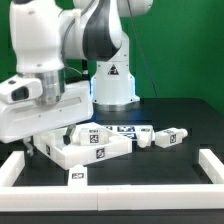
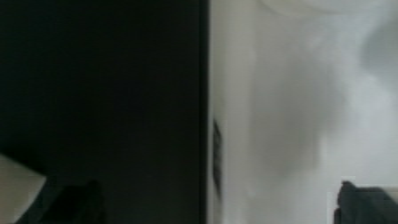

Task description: Assemble one leg

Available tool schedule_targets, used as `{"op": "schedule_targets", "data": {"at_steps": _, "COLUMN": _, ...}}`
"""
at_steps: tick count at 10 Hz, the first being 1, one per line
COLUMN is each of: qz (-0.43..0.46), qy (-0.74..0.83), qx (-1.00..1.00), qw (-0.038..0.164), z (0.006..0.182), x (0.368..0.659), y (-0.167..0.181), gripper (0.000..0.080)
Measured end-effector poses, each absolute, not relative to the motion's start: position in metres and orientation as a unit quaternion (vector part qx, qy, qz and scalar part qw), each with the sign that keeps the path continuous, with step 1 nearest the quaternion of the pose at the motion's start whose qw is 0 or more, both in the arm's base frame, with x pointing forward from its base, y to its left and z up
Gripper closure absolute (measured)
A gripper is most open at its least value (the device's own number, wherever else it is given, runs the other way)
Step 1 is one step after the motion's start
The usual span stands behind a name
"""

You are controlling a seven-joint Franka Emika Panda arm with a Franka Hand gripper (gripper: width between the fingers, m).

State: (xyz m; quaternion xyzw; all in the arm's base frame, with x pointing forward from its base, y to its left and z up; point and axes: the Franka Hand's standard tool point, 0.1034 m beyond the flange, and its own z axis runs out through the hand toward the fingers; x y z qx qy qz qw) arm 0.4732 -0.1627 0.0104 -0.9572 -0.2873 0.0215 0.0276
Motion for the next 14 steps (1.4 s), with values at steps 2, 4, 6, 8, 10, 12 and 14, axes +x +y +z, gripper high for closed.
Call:
{"op": "schedule_targets", "data": {"at_steps": 2, "qz": 0.020, "qy": -0.289, "qx": -0.957, "qw": 0.026, "z": 0.008, "x": 0.469, "y": -0.160, "gripper": 0.0188}}
{"op": "schedule_targets", "data": {"at_steps": 4, "qz": 0.020, "qy": -0.289, "qx": -0.957, "qw": 0.026, "z": 0.008, "x": 0.469, "y": -0.160, "gripper": 0.0357}}
{"op": "schedule_targets", "data": {"at_steps": 6, "qz": 0.020, "qy": -0.289, "qx": -0.957, "qw": 0.026, "z": 0.008, "x": 0.469, "y": -0.160, "gripper": 0.0645}}
{"op": "schedule_targets", "data": {"at_steps": 8, "qz": 0.022, "qy": -0.283, "qx": -0.958, "qw": 0.027, "z": 0.009, "x": 0.470, "y": -0.160, "gripper": 0.0746}}
{"op": "schedule_targets", "data": {"at_steps": 10, "qz": 0.042, "qy": -0.206, "qx": -0.977, "qw": 0.046, "z": 0.031, "x": 0.482, "y": -0.153, "gripper": 0.0747}}
{"op": "schedule_targets", "data": {"at_steps": 12, "qz": 0.064, "qy": -0.110, "qx": -0.991, "qw": 0.047, "z": 0.050, "x": 0.504, "y": -0.122, "gripper": 0.0747}}
{"op": "schedule_targets", "data": {"at_steps": 14, "qz": 0.065, "qy": -0.055, "qx": -0.996, "qw": 0.040, "z": 0.055, "x": 0.537, "y": -0.088, "gripper": 0.0747}}
